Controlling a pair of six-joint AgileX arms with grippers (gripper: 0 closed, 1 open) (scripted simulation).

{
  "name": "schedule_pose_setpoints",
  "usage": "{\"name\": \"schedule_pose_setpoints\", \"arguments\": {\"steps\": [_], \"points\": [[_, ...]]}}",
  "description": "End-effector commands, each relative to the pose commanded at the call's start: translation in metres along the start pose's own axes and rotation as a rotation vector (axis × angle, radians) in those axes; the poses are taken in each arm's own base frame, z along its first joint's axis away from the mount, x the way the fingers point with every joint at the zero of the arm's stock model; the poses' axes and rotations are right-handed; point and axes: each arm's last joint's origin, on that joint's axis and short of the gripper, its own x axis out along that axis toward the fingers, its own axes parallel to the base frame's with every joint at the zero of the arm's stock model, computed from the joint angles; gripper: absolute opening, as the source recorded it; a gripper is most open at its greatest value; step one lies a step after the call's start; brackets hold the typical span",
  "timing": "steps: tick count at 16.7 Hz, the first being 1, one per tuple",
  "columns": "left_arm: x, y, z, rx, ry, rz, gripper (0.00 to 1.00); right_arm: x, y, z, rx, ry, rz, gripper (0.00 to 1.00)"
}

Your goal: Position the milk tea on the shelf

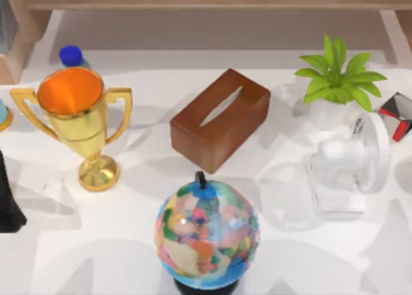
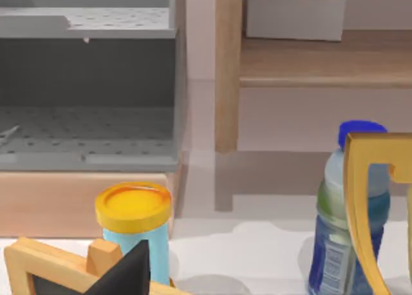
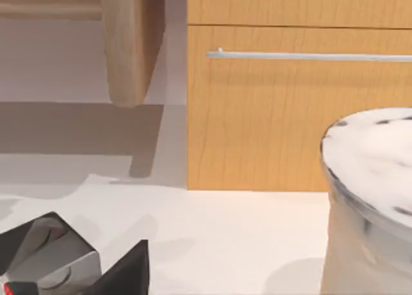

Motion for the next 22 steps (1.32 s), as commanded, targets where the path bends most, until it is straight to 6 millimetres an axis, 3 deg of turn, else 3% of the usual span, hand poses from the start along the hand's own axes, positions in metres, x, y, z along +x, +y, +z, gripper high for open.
{"name": "schedule_pose_setpoints", "arguments": {"steps": [7,16,18,22], "points": [[0.000,0.000,0.000,0.000,0.000,0.000,1.00,-0.005,-0.042,-0.046,0.016,0.010,-0.001,1.00],[0.000,0.000,0.000,0.000,0.000,0.000,1.00,-0.007,-0.046,-0.053,0.016,0.008,0.001,1.00],[0.000,0.000,0.000,0.000,0.000,0.000,1.00,0.003,-0.049,-0.053,0.014,0.006,-0.001,1.00],[0.000,0.000,0.000,0.000,0.000,0.000,1.00,0.042,-0.051,-0.053,0.014,0.005,-0.002,1.00]]}}
